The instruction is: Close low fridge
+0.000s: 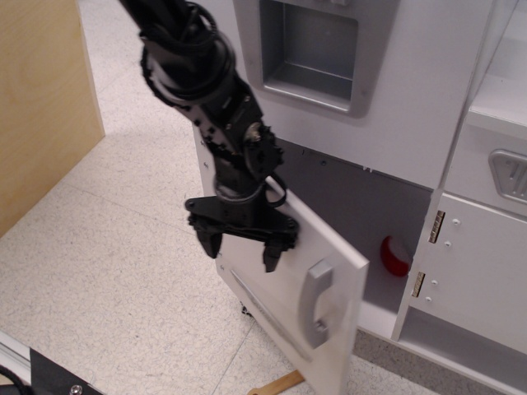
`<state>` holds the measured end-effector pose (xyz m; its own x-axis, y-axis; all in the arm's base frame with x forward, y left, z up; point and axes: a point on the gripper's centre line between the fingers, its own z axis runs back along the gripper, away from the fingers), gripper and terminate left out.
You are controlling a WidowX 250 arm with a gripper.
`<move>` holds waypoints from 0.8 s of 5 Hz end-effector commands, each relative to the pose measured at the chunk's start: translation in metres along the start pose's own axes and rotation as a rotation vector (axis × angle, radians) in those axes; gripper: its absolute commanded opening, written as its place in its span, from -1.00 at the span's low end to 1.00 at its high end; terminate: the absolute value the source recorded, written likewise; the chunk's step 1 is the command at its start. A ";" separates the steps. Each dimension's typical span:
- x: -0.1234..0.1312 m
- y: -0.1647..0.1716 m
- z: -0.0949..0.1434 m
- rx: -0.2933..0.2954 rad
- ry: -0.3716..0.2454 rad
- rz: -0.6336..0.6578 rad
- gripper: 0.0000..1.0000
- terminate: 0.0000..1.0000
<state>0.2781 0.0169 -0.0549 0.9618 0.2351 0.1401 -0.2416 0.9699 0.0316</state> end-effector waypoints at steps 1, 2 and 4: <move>0.032 -0.027 0.008 -0.042 -0.045 0.050 1.00 -1.00; 0.047 -0.033 0.007 -0.052 -0.049 0.092 1.00 -1.00; 0.061 -0.033 0.002 -0.061 -0.050 0.123 1.00 -1.00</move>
<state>0.3295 -0.0021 -0.0651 0.9293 0.3476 0.1252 -0.3472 0.9374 -0.0255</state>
